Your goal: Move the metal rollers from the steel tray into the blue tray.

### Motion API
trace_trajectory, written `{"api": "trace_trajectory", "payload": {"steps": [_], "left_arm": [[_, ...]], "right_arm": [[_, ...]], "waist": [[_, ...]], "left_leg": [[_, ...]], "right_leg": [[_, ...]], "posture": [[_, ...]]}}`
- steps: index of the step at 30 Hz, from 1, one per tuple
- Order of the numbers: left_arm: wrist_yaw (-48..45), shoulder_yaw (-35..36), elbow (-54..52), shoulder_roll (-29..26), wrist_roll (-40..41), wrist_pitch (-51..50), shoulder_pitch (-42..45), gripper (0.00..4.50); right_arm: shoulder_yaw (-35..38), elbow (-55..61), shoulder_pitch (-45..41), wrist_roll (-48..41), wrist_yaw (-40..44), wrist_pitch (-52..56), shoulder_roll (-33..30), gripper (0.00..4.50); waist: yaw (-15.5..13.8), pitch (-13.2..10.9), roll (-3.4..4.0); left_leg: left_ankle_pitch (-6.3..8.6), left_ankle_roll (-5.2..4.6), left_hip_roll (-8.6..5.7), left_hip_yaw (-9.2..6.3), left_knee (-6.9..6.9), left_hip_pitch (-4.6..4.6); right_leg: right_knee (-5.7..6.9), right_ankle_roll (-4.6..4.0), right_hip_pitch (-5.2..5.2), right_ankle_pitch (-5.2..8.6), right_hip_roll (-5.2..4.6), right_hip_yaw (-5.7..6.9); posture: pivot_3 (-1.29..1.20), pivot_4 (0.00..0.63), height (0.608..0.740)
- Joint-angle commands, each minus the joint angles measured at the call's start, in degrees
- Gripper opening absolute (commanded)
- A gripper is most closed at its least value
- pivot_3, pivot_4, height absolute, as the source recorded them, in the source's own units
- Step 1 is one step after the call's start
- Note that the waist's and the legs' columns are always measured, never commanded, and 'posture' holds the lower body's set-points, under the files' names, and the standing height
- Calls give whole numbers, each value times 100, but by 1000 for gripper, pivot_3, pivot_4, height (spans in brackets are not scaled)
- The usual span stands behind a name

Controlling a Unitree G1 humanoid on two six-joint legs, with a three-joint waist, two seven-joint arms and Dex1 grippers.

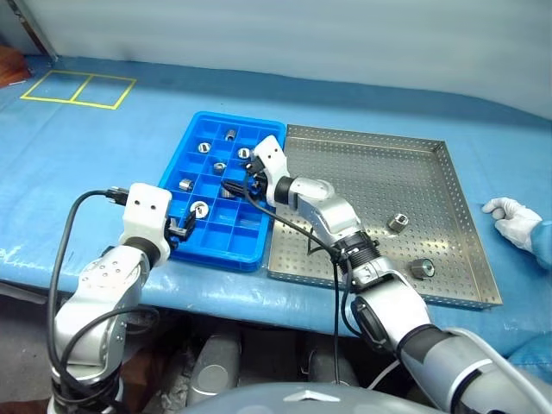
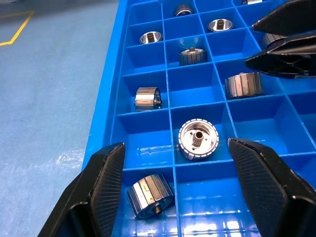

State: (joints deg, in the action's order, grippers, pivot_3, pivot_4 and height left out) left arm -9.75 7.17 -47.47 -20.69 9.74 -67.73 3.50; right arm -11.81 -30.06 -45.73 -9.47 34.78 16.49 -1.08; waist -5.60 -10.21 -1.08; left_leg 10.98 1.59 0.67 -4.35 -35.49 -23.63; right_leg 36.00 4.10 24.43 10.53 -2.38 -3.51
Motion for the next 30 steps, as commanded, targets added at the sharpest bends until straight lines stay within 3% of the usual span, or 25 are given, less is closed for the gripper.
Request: {"api": "trace_trajectory", "payload": {"steps": [1,8,16,24,30], "left_arm": [[-119,-158,-53,-52,80,238,143,3643],[-387,-532,241,53,252,577,440,3643],[-624,-1016,896,126,332,994,989,3643],[-982,-1469,1366,309,503,1382,1514,3643],[-1056,-1691,1644,385,481,1572,1675,3643]], "right_arm": [[125,830,190,-19,-51,-18,-96,3632],[102,2918,1367,266,-204,883,-1090,3632],[939,4651,2671,566,-1070,2090,-2021,3632],[1811,5021,3526,782,-1780,2506,-2325,3632],[1985,4782,3699,732,-1998,2515,-2232,3632]], "waist": [[4,0,0],[8,0,0],[196,1,0],[457,1,0],[651,0,0]], "left_leg": [[0,0,0,0,1,0],[0,0,-4,-5,-2,-8],[1,-1,-2,5,-8,-11],[2,-4,-3,8,-20,-15],[3,-7,-3,11,-25,-13]], "right_leg": [[-1,0,0,0,0,0],[-7,-2,-2,2,-5,4],[-5,-2,4,3,-7,0],[-6,2,1,1,-9,-2],[-3,4,0,0,-8,-6]], "posture": [[331,150,740],[258,150,740],[137,150,740],[67,150,740],[57,150,740]]}}
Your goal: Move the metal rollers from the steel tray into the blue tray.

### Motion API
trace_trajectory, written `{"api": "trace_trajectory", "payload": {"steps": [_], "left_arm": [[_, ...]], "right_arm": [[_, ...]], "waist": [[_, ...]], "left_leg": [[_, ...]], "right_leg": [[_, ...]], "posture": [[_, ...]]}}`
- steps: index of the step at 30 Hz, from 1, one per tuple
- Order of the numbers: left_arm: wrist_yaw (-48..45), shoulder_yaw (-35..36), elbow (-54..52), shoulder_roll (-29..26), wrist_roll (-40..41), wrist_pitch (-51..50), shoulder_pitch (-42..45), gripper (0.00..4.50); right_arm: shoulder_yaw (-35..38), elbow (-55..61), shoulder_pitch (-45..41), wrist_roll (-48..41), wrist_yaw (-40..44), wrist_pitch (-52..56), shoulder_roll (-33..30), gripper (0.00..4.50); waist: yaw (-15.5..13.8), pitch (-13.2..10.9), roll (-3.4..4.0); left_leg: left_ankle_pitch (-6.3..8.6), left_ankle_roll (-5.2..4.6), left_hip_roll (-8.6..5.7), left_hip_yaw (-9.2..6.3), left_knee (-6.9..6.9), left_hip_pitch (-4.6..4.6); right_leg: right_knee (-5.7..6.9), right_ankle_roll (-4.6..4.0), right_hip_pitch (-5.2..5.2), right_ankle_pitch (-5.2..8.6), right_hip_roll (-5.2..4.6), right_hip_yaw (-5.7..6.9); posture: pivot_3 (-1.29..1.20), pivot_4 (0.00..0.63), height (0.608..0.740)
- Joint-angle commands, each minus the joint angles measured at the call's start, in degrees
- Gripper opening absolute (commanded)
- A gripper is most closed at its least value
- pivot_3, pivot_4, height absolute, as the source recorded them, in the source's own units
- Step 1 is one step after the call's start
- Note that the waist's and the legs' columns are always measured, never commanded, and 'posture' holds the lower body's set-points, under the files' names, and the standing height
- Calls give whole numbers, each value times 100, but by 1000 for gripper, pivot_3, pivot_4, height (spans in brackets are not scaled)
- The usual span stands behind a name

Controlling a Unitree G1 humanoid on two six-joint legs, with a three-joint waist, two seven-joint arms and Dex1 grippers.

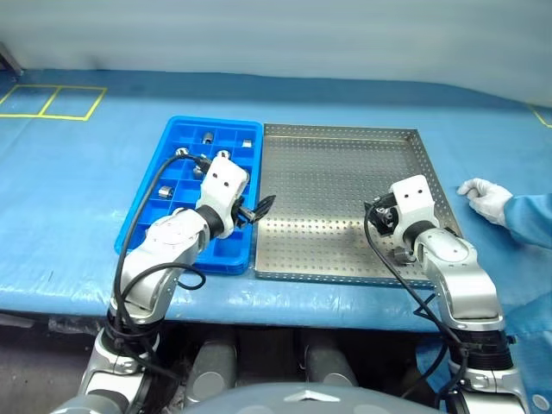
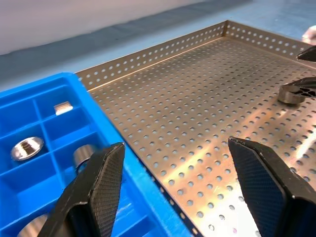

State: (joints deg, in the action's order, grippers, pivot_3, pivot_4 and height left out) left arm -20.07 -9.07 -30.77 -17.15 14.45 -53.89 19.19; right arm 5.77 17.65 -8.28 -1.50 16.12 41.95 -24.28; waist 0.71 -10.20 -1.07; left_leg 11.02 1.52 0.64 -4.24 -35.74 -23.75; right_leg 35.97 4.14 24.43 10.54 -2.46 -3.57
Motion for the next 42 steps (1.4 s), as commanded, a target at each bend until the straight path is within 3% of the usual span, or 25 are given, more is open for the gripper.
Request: {"api": "trace_trajectory", "payload": {"steps": [1,38,42], "left_arm": [[-25,-90,-15,31,3,201,99,3643],[100,-38,-14,-109,-34,168,-84,3643],[125,-29,-44,-114,-32,158,-102,3643]], "right_arm": [[309,-102,-68,-127,-169,-55,156,3632],[394,-856,-291,-516,-269,-156,410,3632],[425,-1017,-371,-625,-236,-207,451,2711]], "waist": [[38,0,0],[6,0,1],[-2,0,1]], "left_leg": [[1,-1,0,0,0,1],[1,-2,-1,0,-4,1],[1,-2,-1,-1,-5,2]], "right_leg": [[0,0,0,0,0,-1],[2,3,-3,-2,1,-4],[3,3,-5,-2,1,-4]], "posture": [[60,150,740],[93,150,740],[104,150,740]]}}
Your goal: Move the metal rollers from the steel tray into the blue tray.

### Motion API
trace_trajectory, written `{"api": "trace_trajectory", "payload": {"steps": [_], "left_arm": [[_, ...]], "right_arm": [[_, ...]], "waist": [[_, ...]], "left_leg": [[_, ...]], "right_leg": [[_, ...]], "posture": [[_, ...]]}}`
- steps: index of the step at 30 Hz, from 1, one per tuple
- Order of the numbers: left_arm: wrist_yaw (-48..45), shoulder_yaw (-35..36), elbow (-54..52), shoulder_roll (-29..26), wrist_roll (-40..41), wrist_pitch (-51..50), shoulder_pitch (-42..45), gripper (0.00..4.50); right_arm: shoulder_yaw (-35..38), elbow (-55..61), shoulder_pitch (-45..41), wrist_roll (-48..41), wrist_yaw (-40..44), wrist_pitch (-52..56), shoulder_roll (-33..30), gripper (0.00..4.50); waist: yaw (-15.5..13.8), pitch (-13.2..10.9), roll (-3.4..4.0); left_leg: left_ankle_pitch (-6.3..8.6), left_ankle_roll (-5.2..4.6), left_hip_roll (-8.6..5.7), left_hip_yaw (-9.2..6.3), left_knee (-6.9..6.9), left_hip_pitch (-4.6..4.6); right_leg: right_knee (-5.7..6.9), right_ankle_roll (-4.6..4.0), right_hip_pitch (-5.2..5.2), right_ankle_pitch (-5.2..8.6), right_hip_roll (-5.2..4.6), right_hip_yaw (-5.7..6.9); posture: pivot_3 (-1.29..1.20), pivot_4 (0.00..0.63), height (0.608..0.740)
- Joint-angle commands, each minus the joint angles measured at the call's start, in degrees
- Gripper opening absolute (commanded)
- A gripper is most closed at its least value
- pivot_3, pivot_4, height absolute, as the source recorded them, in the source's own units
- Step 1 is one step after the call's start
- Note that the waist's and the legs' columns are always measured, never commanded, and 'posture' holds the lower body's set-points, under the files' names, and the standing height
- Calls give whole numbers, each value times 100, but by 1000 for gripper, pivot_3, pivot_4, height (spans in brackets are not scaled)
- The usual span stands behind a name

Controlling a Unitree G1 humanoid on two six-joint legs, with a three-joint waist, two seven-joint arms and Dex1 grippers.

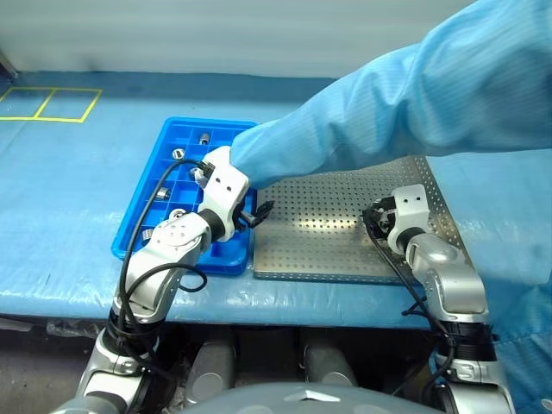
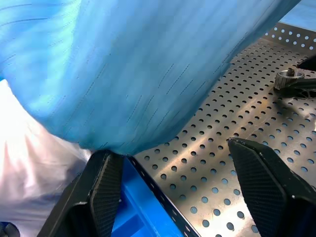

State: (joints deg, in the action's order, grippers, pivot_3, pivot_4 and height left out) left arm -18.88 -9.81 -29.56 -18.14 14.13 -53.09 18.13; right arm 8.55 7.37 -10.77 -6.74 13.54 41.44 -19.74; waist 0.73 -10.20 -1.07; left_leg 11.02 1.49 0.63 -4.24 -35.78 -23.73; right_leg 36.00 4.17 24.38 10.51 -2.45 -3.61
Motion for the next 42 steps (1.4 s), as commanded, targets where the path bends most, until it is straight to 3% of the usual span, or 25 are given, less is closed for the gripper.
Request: {"api": "trace_trajectory", "payload": {"steps": [1,3,4,12,17,23,34,42], "left_arm": [[15,48,-170,-15,-1,77,-2,3643],[28,60,-191,-19,0,68,-23,3643],[32,64,-201,-24,-1,64,-33,3643],[75,289,-264,-152,-18,14,-132,3643],[219,695,-323,-368,-63,-118,-298,3643],[359,1023,-504,-540,-54,-266,-519,3643],[579,1762,-910,-810,-118,-557,-1142,3643],[825,2112,-1309,-772,-110,-914,-1565,3643]], "right_arm": [[143,-15,-133,-110,23,-170,-8,2367],[126,-39,-144,-109,19,-196,-26,1714],[118,-42,-148,-101,12,-204,-35,1666],[-228,529,-208,-243,354,-187,-60,1666],[-909,1356,-373,-648,1107,53,-120,1666],[-1709,1678,-707,-759,1419,152,7,1666],[-2281,-10,-2063,-501,1340,-383,888,1666],[-2553,-1543,-2676,-394,1814,-1427,1692,1666]], "waist": [[-8,0,0],[-8,0,0],[-7,0,0],[6,0,1],[22,0,1],[-59,0,0],[-114,0,1],[-284,0,0]], "left_leg": [[0,0,0,0,0,0],[0,0,0,1,-1,-1],[0,0,0,0,-1,-1],[0,0,0,0,0,0],[0,0,4,-3,2,3],[0,0,1,-5,0,-1],[0,0,6,-6,2,4],[0,2,6,-11,27,5]], "right_leg": [[0,0,0,0,0,0],[-1,0,0,0,0,0],[-1,0,0,0,0,0],[0,0,0,0,0,0],[2,0,2,0,4,0],[-1,0,0,0,2,2],[2,-2,1,-1,3,7],[-3,-7,7,2,4,13]], "posture": [[104,150,740],[104,150,740],[104,150,740],[110,150,740],[135,150,740],[167,150,740],[221,150,740],[293,150,740]]}}
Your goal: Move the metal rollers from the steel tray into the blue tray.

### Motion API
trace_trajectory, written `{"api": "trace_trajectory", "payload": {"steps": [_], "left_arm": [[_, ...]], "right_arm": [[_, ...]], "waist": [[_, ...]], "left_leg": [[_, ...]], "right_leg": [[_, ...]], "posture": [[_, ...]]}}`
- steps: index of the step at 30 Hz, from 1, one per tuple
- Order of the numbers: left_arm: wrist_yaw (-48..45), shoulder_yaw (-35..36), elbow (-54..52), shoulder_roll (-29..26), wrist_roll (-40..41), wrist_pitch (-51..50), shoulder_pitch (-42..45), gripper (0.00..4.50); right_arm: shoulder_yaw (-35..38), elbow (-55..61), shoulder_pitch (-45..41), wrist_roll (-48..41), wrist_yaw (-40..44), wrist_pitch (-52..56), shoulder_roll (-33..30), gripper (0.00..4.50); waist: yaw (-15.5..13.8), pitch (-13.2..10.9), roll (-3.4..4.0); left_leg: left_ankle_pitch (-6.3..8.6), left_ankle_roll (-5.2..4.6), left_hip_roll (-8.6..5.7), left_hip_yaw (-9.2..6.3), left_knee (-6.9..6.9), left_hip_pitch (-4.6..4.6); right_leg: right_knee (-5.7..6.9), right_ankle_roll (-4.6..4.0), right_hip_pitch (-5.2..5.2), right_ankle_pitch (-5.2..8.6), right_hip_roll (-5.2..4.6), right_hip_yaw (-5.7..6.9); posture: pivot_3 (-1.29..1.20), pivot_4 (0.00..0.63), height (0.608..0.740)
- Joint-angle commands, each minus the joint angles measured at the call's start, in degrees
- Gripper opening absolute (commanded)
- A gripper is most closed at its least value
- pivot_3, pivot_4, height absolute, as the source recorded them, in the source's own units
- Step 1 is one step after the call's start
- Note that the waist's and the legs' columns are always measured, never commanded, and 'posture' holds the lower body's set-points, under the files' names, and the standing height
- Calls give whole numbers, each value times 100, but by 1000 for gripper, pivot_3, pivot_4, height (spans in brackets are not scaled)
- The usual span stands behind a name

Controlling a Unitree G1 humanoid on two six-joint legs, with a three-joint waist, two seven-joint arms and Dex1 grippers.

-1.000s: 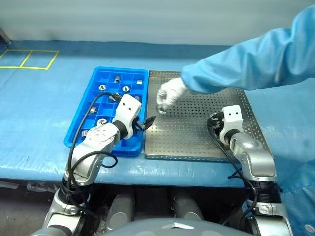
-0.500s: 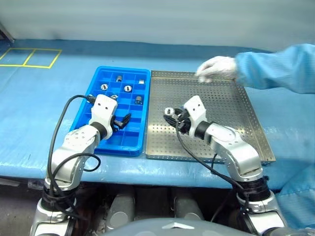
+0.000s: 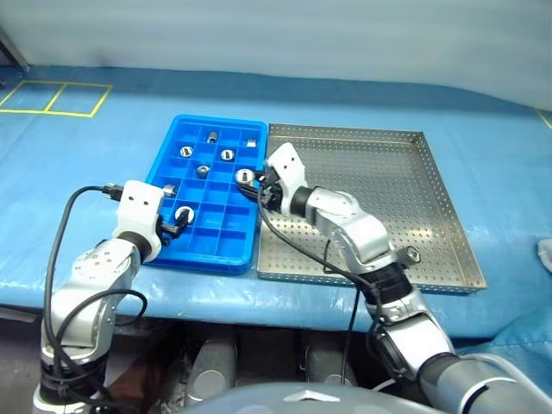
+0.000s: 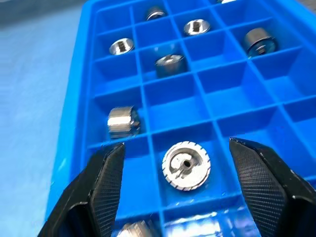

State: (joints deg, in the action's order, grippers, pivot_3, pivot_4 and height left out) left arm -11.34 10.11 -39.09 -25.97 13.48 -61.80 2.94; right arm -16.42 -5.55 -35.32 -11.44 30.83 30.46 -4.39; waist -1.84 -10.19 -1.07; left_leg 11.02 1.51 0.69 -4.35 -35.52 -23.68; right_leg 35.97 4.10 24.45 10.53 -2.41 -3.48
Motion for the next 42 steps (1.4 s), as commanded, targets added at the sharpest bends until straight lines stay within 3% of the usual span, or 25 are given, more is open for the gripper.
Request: {"api": "trace_trajectory", "payload": {"steps": [1,16,22,27,34,37,42], "left_arm": [[77,122,-417,32,-25,-58,-90,3643],[-3,37,-610,220,140,98,-150,3643],[33,-1,-498,244,112,83,-68,3643],[-32,-143,-419,302,170,150,56,3643],[-402,-820,-84,481,333,654,582,3643],[-520,-1070,293,626,387,870,896,3643],[-805,-1596,847,757,368,1117,1384,3643]], "right_arm": [[-98,-392,-270,88,126,-381,245,1666],[287,-1942,-734,235,281,-1069,523,1666],[581,-1880,-712,178,53,-1099,570,3671],[664,-1201,-398,258,-173,-1051,417,3671],[909,1122,790,412,-521,-86,-599,3671],[1126,1783,1283,531,-747,338,-1012,3671],[1379,2250,1851,430,-1114,912,-1019,3671]], "waist": [[-52,0,0],[-233,0,0],[-244,0,0],[-246,0,0],[-321,0,0],[-263,0,0],[-53,1,0]], "left_leg": [[-1,1,0,-1,1,0],[-6,10,1,-5,9,4],[-6,11,1,-7,12,3],[-6,11,1,-7,11,3],[-6,11,-5,-8,8,-5],[-6,11,-4,-5,2,-6],[-6,10,-3,-1,-4,-6]], "right_leg": [[1,-1,1,0,0,1],[2,-6,1,3,1,8],[1,-7,1,3,1,10],[1,-7,1,3,1,10],[-7,-7,0,4,-5,11],[-5,-7,1,4,-5,11],[-4,-6,0,4,-5,8]], "posture": [[310,150,740],[341,150,740],[337,150,740],[311,150,740],[240,150,740],[181,150,740],[113,150,740]]}}
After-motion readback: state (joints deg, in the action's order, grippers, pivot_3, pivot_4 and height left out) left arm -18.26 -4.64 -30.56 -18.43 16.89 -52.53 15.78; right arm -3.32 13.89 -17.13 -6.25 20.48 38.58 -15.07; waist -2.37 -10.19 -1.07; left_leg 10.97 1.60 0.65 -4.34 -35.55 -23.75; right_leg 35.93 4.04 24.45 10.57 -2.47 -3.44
